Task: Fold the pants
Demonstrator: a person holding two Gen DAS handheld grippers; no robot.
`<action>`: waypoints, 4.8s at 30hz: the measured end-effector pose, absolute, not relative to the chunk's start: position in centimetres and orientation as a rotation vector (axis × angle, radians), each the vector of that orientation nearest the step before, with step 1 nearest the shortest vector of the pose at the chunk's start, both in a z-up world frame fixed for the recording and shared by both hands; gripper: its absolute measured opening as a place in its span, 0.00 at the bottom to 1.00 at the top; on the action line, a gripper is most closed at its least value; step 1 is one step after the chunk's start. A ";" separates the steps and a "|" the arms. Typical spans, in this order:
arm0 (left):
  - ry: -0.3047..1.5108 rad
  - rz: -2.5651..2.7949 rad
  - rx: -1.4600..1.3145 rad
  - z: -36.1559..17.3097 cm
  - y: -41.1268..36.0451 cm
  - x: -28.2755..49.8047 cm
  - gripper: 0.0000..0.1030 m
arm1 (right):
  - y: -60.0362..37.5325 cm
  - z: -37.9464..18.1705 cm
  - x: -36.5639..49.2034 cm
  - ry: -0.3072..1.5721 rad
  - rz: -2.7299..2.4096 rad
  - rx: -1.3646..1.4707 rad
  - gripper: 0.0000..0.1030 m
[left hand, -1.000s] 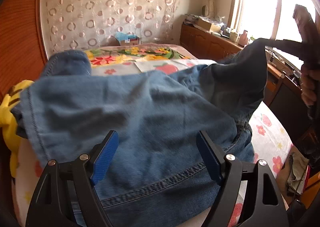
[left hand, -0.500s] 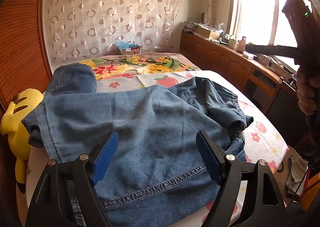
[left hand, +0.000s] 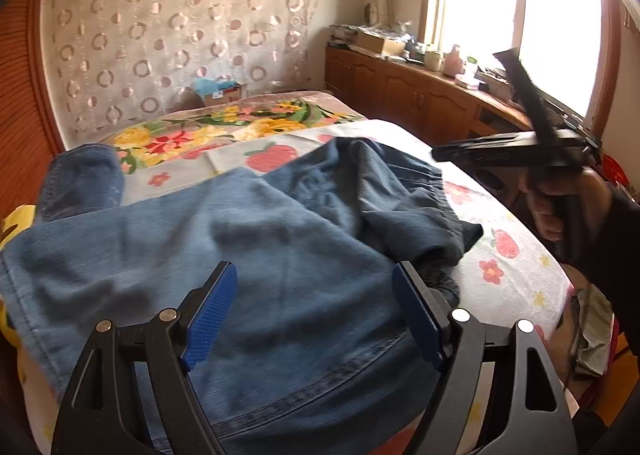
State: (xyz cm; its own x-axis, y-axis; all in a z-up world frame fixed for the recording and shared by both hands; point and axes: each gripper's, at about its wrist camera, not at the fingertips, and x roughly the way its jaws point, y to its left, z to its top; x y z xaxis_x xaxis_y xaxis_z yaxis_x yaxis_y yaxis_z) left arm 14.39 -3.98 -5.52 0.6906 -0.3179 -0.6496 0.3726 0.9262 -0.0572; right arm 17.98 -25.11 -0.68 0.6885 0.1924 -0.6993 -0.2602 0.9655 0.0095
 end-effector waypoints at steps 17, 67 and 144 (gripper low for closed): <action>0.829 -0.576 0.188 -7.9 -13.3 17.8 0.42 | -24.6 -2.9 21.6 0.823 0.271 -0.023 0.16; 0.728 -0.192 -0.055 -6.5 7.4 8.1 0.74 | -4.9 5.5 15.2 0.553 0.704 -0.203 0.47; 0.717 -0.084 0.189 -5.5 4.7 16.5 0.17 | -11.9 -4.2 8.7 0.654 0.532 -0.144 0.56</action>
State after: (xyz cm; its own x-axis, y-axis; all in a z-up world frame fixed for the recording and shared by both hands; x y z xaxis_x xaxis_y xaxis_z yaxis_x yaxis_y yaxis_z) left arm 16.52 4.68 -5.49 0.7510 -0.0120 -0.6602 0.1413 0.9796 0.1429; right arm 8.67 -11.90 -4.24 0.6660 0.4250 -0.6130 -0.5135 0.8573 0.0364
